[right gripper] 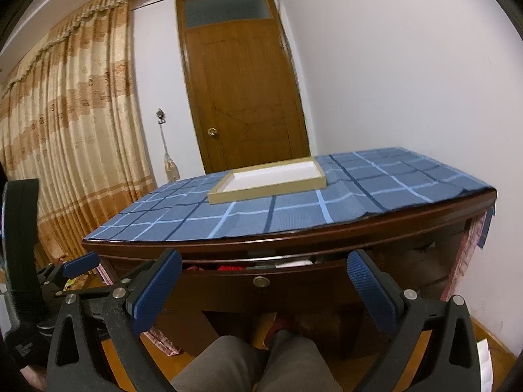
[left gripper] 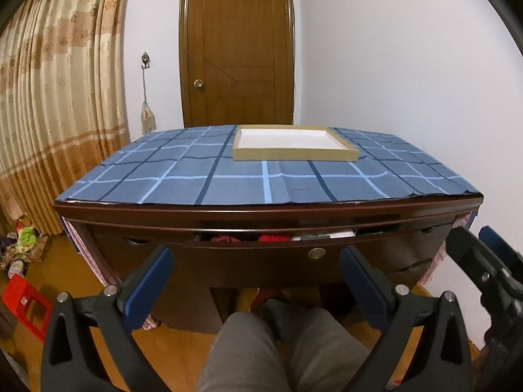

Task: Take underwear out of drawer
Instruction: 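Hook the drawer front with the right tool and pull it open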

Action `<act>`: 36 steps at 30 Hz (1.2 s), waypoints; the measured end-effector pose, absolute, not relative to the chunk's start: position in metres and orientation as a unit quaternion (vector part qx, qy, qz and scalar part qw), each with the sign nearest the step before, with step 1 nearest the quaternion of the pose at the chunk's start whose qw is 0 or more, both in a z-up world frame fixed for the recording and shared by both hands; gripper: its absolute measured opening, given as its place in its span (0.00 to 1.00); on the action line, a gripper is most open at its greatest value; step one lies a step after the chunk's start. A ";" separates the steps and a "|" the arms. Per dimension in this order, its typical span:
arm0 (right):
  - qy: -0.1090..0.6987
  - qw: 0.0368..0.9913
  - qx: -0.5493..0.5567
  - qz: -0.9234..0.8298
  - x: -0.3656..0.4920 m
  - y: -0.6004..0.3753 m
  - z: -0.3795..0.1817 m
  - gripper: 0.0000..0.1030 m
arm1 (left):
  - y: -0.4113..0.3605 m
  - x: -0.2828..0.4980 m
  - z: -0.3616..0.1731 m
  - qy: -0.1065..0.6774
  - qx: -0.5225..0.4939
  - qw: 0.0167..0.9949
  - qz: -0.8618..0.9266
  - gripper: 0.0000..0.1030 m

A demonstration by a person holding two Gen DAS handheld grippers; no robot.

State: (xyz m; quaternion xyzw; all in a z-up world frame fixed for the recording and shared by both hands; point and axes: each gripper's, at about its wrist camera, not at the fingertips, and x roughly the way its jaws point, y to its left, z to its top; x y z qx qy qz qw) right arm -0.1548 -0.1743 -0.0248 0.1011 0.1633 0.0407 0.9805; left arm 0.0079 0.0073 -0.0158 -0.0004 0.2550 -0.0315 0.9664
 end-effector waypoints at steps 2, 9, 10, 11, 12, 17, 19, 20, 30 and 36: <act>0.172 0.978 0.109 0.040 -0.152 -0.178 -0.028 1.00 | 0.009 0.014 -0.019 0.258 0.000 0.965 -0.035 1.00; 0.184 0.976 0.111 0.030 -0.132 -0.192 -0.039 0.99 | 0.008 0.050 -0.037 0.281 -0.003 0.959 -0.031 1.00; 0.184 0.976 0.111 0.033 -0.128 -0.194 -0.042 0.99 | 0.008 0.054 -0.038 0.283 -0.004 0.959 -0.030 1.00; 0.186 0.976 0.111 0.037 -0.123 -0.197 -0.045 0.99 | 0.007 0.060 -0.042 0.284 -0.005 0.958 -0.031 1.00; 0.188 0.975 0.111 0.043 -0.118 -0.200 -0.049 0.99 | 0.006 0.066 -0.045 0.284 -0.005 0.958 -0.032 1.00; 0.206 0.970 0.121 0.041 -0.089 -0.223 -0.074 0.99 | 0.001 0.095 -0.066 0.290 -0.011 0.956 -0.035 1.00; 0.216 0.968 0.128 0.024 -0.077 -0.234 -0.085 0.99 | 0.000 0.105 -0.073 0.294 -0.014 0.955 -0.036 1.00; 0.221 0.967 0.129 0.015 -0.069 -0.239 -0.090 0.99 | -0.001 0.111 -0.076 0.294 -0.014 0.955 -0.035 1.00; 0.243 0.961 0.128 -0.003 -0.001 -0.288 -0.124 0.99 | 0.001 0.151 -0.099 0.292 -0.038 0.956 0.005 0.96; 0.247 0.959 0.136 0.032 0.020 -0.301 -0.136 0.97 | 0.005 0.159 -0.110 0.297 -0.049 0.954 0.020 0.96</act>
